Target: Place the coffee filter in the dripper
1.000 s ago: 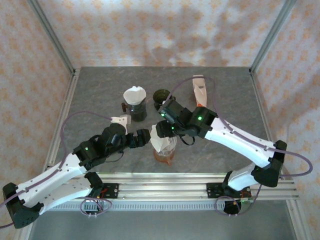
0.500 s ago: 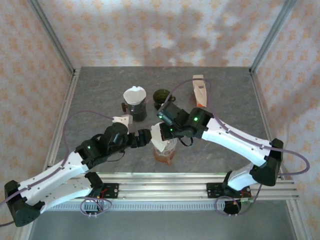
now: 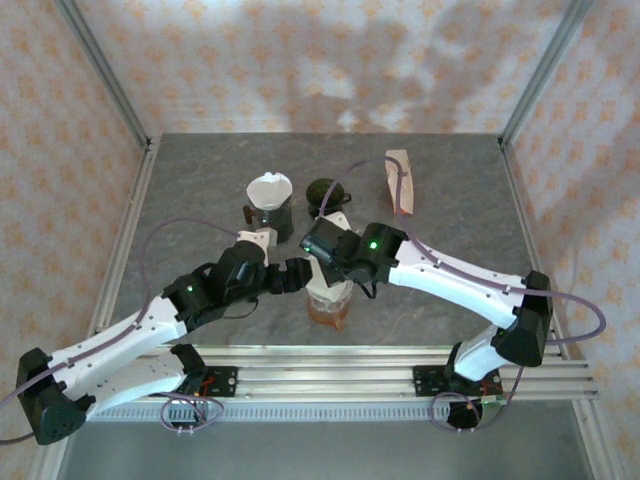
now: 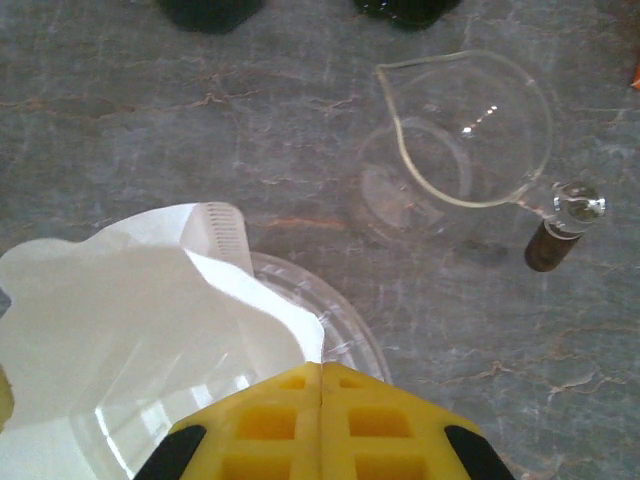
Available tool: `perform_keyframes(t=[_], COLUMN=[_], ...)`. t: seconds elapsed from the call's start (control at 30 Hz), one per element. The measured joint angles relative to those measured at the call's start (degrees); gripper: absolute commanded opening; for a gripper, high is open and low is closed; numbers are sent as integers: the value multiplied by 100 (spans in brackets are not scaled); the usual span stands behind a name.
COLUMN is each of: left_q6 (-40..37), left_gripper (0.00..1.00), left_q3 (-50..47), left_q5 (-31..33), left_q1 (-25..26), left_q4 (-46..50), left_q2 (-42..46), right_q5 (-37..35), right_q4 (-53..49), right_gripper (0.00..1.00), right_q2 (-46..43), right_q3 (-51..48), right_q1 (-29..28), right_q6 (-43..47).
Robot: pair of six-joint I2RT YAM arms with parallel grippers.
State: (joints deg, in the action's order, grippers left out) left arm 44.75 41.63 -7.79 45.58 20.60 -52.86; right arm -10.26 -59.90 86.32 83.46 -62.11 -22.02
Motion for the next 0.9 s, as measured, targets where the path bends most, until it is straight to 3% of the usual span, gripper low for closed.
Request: perform_keyframes(t=[0.27, 0.5, 0.9], left_q6=[-17, -28, -26], left_gripper=[86, 90, 80], left_q3=[-11, -96, -168], left_q5=[-81, -83, -85], left_q1=[0, 0, 0], left_q4=[-48, -61, -72], left_q2=[-140, -140, -140], right_q5=[-179, -177, -175], right_q4=[-26, -9, -2], right_gripper=[0, 0, 0], right_q2=[63, 166, 199], right_q3=[-15, -153, -184], right_q1=[0, 0, 0], right_q6=[22, 20, 20])
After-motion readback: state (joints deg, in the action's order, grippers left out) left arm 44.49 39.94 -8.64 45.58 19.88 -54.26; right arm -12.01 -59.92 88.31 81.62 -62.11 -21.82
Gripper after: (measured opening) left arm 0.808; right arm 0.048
